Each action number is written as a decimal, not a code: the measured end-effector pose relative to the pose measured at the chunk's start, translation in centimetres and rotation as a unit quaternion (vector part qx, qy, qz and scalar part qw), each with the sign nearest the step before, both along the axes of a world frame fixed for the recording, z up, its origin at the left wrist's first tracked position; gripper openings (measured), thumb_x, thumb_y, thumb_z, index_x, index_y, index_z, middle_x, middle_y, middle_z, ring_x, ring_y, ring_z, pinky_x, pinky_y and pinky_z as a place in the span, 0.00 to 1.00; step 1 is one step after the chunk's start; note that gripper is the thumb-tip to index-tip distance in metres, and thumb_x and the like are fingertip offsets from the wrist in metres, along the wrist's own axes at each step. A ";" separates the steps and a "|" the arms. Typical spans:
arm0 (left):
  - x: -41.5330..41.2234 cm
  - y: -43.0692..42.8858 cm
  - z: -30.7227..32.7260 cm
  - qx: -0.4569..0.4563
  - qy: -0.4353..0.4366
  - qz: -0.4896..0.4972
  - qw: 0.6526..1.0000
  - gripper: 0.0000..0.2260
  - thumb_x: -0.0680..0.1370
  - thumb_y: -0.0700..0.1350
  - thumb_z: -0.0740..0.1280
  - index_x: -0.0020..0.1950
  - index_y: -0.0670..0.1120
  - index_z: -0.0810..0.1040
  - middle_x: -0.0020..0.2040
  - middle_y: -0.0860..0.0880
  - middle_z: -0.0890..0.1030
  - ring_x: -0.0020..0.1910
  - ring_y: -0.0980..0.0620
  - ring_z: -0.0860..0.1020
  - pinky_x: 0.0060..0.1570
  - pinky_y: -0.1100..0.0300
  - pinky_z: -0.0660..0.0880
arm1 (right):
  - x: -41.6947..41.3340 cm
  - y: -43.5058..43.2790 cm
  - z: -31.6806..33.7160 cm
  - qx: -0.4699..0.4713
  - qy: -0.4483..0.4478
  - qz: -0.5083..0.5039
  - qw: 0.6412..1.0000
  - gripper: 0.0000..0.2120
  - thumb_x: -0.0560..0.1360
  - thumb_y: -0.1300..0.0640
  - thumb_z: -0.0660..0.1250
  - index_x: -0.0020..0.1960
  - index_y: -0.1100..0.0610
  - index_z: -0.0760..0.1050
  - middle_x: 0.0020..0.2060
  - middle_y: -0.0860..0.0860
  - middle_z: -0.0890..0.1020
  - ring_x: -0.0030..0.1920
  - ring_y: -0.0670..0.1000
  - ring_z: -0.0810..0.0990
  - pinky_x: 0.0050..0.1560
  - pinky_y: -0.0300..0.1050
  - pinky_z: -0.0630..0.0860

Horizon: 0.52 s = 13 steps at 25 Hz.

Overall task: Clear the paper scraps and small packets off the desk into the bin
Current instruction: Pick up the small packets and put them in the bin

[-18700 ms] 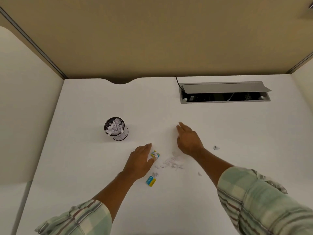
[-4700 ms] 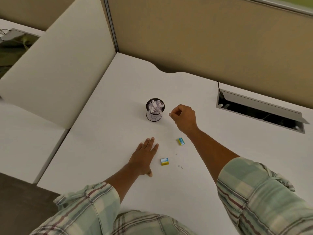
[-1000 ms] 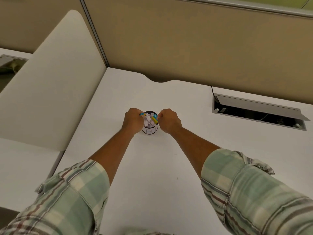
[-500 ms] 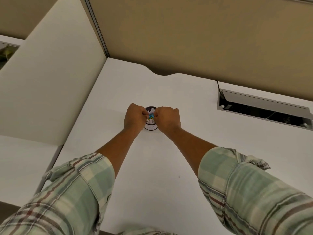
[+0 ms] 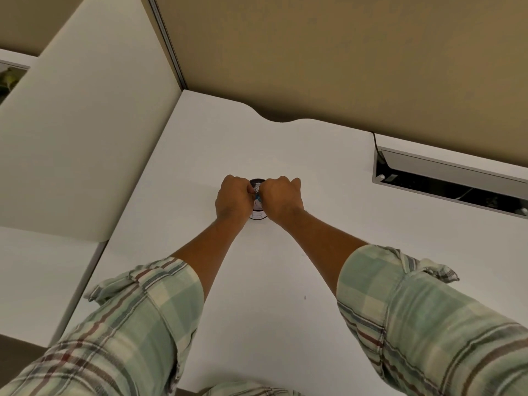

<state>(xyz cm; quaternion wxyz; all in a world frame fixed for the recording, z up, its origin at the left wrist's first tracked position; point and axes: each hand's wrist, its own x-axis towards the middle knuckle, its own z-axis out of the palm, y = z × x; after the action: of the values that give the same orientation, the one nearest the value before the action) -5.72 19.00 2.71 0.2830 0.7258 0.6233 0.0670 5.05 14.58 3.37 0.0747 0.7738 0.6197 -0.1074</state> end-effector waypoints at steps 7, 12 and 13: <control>-1.4 -0.7 0.9 0.016 -0.080 0.042 0.996 0.02 0.75 0.46 0.72 0.44 0.51 0.85 0.52 0.50 0.80 0.48 0.49 0.81 0.38 0.58 0.75 | 3.9 -3.5 1.5 0.126 0.271 -0.162 0.941 0.07 0.77 0.56 0.66 0.48 0.52 0.84 0.46 0.47 0.87 0.48 0.53 0.84 0.53 0.52 0.79; -1.8 -5.5 0.6 0.132 -0.138 0.042 0.981 0.03 0.75 0.41 0.70 0.46 0.49 0.81 0.48 0.48 0.78 0.45 0.48 0.80 0.50 0.53 0.71 | 6.9 -9.6 -0.2 0.134 0.329 -0.243 0.903 0.04 0.76 0.55 0.69 0.45 0.51 0.84 0.43 0.44 0.86 0.46 0.46 0.83 0.50 0.46 0.81; -1.7 -6.9 0.4 0.137 -0.145 0.033 0.979 0.03 0.75 0.40 0.70 0.47 0.48 0.80 0.47 0.48 0.78 0.44 0.48 0.79 0.49 0.55 0.67 | 7.4 -10.9 -0.7 0.120 0.331 -0.251 0.902 0.04 0.76 0.55 0.69 0.45 0.50 0.83 0.43 0.43 0.85 0.46 0.46 0.83 0.50 0.45 0.80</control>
<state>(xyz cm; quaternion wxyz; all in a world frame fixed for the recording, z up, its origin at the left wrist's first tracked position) -7.39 12.10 3.09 0.2658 0.7196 0.5838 0.2660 12.41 3.67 2.63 -0.2569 0.8269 0.4023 -0.2973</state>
